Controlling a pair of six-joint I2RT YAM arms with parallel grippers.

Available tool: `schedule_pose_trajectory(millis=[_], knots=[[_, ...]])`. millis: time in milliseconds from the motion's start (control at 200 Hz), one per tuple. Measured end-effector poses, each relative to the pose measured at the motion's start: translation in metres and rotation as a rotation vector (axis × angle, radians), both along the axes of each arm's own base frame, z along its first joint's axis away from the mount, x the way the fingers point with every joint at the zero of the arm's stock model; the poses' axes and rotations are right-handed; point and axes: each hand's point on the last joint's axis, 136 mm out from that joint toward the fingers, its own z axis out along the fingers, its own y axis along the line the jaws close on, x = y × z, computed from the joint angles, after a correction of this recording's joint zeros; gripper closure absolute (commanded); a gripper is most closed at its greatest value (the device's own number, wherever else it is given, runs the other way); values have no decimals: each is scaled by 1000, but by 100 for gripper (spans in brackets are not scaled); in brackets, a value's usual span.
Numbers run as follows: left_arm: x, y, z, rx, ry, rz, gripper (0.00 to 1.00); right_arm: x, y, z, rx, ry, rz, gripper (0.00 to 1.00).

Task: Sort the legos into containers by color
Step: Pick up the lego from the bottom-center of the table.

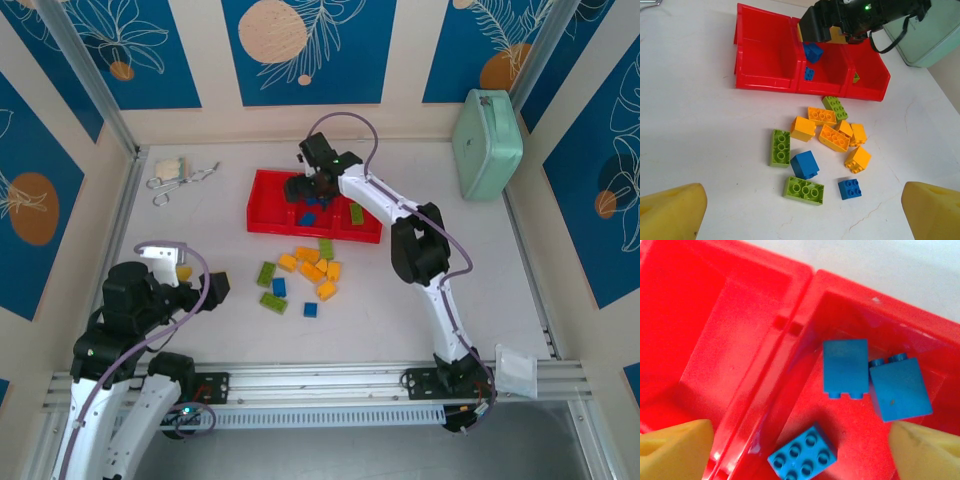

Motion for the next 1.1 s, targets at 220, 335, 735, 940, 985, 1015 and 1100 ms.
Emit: schedule_pose_trajectory(millis=[220, 335, 735, 940, 985, 1015, 1100], knots=[[0, 0, -1, 0, 1, 0, 1, -51, 6, 52, 5, -30, 15, 1], [0, 0, -2, 1, 4, 0, 1, -86, -3, 66, 16, 0, -35, 2], [1, 0, -2, -1, -1, -2, 1, -238, -20, 2, 2, 292, -261, 16], [1, -2, -1, -5, -4, -8, 1, -293, -1, -11, -53, 313, -297, 17], [1, -2, -1, -7, -4, -11, 1, -297, -4, -17, -76, 317, -336, 18], [1, -2, -1, -7, -4, -11, 1, -297, -7, -21, -91, 318, -358, 19], [0, -3, 0, -10, -6, -15, 1, -298, -12, -33, -119, 323, -418, 21]])
